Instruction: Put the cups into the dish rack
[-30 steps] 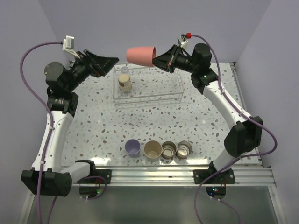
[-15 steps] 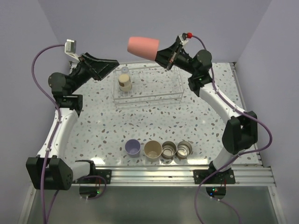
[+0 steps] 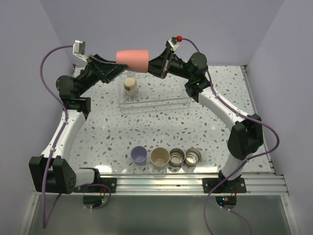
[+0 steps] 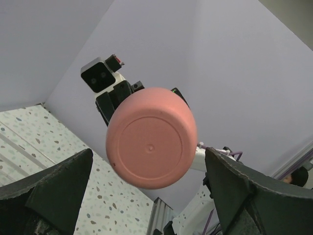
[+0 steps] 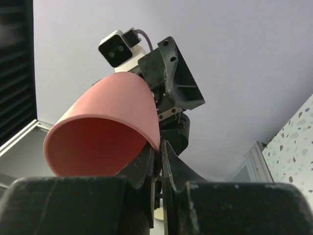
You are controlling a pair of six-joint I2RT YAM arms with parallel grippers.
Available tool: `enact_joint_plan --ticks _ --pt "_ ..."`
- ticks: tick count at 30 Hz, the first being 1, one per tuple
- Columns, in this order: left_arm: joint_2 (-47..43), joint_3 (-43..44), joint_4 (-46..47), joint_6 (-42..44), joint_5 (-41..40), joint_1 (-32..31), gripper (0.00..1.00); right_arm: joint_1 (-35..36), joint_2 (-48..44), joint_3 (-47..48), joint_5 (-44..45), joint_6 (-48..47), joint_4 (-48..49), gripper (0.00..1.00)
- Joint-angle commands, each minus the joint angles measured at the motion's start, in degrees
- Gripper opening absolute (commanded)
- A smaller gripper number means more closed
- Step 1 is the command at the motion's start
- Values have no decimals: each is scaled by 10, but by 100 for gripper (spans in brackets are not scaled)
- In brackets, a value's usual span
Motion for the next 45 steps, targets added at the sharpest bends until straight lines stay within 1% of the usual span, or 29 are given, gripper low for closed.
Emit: enact_joint_plan --ticks 1,6,8,9,10,12,13,15,18,21,23,26,28,29,32,33,35,36,37,38,39,40,41,43,44,45 --pt "-4 21 55 -14 -5 -2 100 6 5 29 -10 -17 -3 0" --pt "-4 23 55 -14 -3 -3 99 8 7 18 -15 -21 -3 0" --pt "-4 20 55 -14 -4 -2 94 10 7 16 -15 -21 -3 0" --pt "-4 18 55 -14 -3 -3 89 10 7 14 -15 -22 -3 0" --pt "-4 18 54 -14 -3 -3 86 11 9 13 -15 -22 -3 0" --pt "-4 17 55 -15 -3 -3 81 11 9 12 -15 -22 -2 0" --pt "-3 18 54 -15 -3 -3 81 11 12 12 -17 -21 -1 0" --pt "-2 21 54 -15 -3 -3 92 12 13 11 -19 -19 3 0" --pt "2 25 53 -15 -1 -3 100 14 14 9 -21 -21 4 0" --pt "6 30 52 -15 -1 -3 100 15 12 4 -21 -22 6 0" --pt "8 32 50 -14 -1 -3 98 14 13 3 -20 -21 7 0" --pt "11 34 48 -14 -1 -3 90 15 16 4 -23 -17 14 0" --pt "16 36 49 -14 -3 -2 81 15 17 6 -23 -17 14 0" --pt "18 39 50 -14 -2 -2 71 15 16 4 -23 -18 14 0" --pt "25 45 45 -13 1 -3 53 14 18 2 -20 -18 13 0" --pt "25 46 46 -12 1 -3 38 14 19 2 -21 -19 14 0" --pt "28 49 39 -7 0 -3 26 14 19 2 -21 -20 10 0" --pt "29 50 37 -5 0 -3 24 14 20 0 -22 -21 10 4" --pt "31 52 34 -1 0 -3 23 13 19 -1 -22 -22 8 14" --pt "33 53 20 8 0 -3 22 13 17 -2 -22 -24 3 30" --pt "33 57 14 13 1 -3 20 13 15 -3 -23 -37 -19 66" --pt "39 59 0 19 2 -3 19 11 9 -2 -23 -47 -33 76" --pt "41 69 -9 34 4 -3 17 6 5 1 -23 -74 -74 98" --pt "53 84 -35 53 4 -3 15 -2 -13 4 -23 -112 -129 98" --pt "58 101 -62 74 3 -3 13 -13 -21 4 -21 -152 -188 98" --pt "64 111 -74 85 0 -3 11 -20 -31 2 -18 -174 -219 98"
